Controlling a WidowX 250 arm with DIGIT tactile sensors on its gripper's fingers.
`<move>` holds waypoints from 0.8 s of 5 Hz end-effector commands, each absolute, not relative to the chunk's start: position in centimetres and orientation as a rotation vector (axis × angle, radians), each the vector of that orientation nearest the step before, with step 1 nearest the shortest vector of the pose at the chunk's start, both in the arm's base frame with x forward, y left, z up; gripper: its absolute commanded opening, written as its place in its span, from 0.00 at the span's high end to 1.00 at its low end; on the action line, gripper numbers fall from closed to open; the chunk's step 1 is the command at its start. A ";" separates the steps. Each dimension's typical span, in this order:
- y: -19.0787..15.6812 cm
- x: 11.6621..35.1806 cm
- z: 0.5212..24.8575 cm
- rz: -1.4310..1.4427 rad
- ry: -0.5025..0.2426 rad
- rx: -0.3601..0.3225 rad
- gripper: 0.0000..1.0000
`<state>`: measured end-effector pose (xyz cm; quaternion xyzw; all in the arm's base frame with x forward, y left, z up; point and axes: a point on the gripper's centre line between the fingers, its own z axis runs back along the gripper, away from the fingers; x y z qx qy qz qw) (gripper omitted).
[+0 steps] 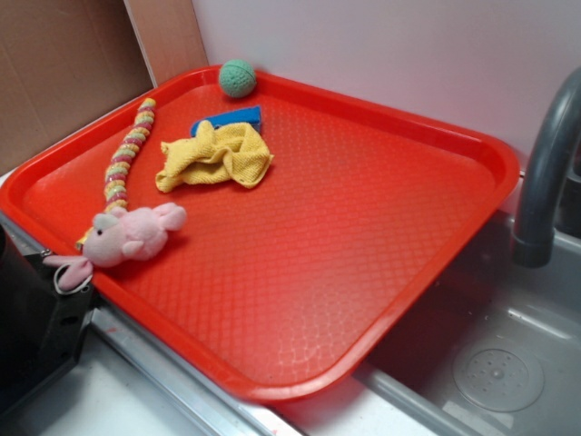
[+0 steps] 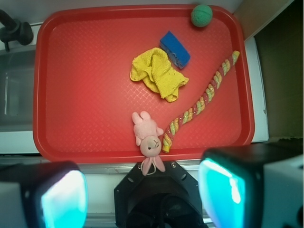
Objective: Grab the multicolored rope.
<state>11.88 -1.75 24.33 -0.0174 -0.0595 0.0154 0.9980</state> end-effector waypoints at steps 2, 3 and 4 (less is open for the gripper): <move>1.1 11.9 21.2 0.222 -0.116 0.002 0.00; 3.0 12.8 18.4 0.332 -0.132 -0.005 0.00; 4.7 14.0 16.0 0.481 -0.246 -0.023 0.00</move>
